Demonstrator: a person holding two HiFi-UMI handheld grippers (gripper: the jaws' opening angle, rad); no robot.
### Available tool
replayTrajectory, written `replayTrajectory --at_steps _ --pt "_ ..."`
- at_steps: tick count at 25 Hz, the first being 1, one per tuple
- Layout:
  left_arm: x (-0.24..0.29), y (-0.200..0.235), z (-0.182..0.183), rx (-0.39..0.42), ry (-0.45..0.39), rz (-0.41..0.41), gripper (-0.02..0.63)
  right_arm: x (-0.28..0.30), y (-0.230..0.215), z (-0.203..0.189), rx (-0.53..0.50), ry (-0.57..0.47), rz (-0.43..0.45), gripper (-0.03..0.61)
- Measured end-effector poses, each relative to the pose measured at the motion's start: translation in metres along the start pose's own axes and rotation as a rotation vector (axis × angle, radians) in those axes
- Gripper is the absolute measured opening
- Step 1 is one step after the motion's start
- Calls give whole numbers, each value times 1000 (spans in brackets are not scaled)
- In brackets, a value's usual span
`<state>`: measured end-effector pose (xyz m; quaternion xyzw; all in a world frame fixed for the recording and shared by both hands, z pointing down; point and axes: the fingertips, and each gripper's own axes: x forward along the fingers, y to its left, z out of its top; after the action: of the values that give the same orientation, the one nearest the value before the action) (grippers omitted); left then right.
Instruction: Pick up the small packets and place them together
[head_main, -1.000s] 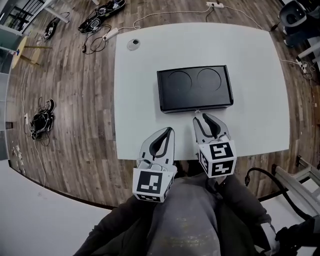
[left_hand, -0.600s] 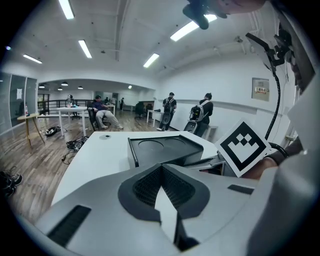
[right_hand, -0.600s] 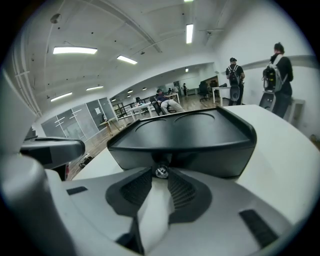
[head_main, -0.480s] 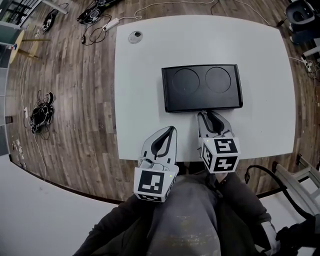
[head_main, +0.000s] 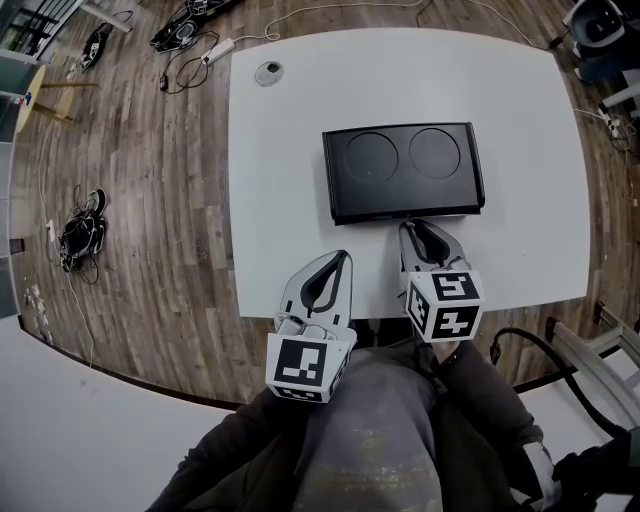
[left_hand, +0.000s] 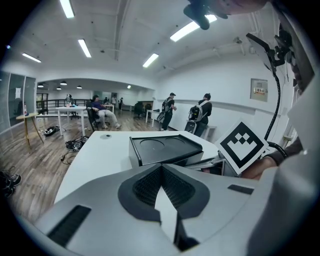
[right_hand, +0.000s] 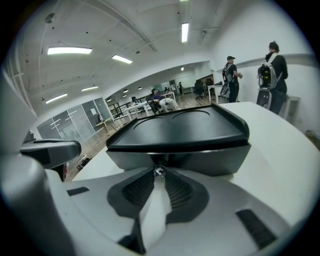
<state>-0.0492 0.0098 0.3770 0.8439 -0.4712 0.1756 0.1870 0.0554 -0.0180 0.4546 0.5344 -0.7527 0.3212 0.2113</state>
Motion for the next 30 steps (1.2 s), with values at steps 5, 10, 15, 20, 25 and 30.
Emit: replayTrajectory --at_steps 5,10,15,20,25,30 --pt "-9 -8 -6 9 -4 -11 -9 -10 5 -14 5 1 0 74" --pt "-17 -15 -8 23 -8 -28 -9 -23 9 -26 11 -2 -1 74" --pt "-47 -35 -30 39 -14 -55 -9 -50 23 -65 12 -16 -5 74" --pt "-49 -40 -27 53 -17 -71 -9 -56 25 -71 15 -14 -5 74" --pt "-56 -43 -24 60 -17 -81 -9 -65 30 -77 22 -14 -9 74" --pt "-59 -42 -23 66 -16 -84 -9 -68 30 -76 25 -24 -13 74"
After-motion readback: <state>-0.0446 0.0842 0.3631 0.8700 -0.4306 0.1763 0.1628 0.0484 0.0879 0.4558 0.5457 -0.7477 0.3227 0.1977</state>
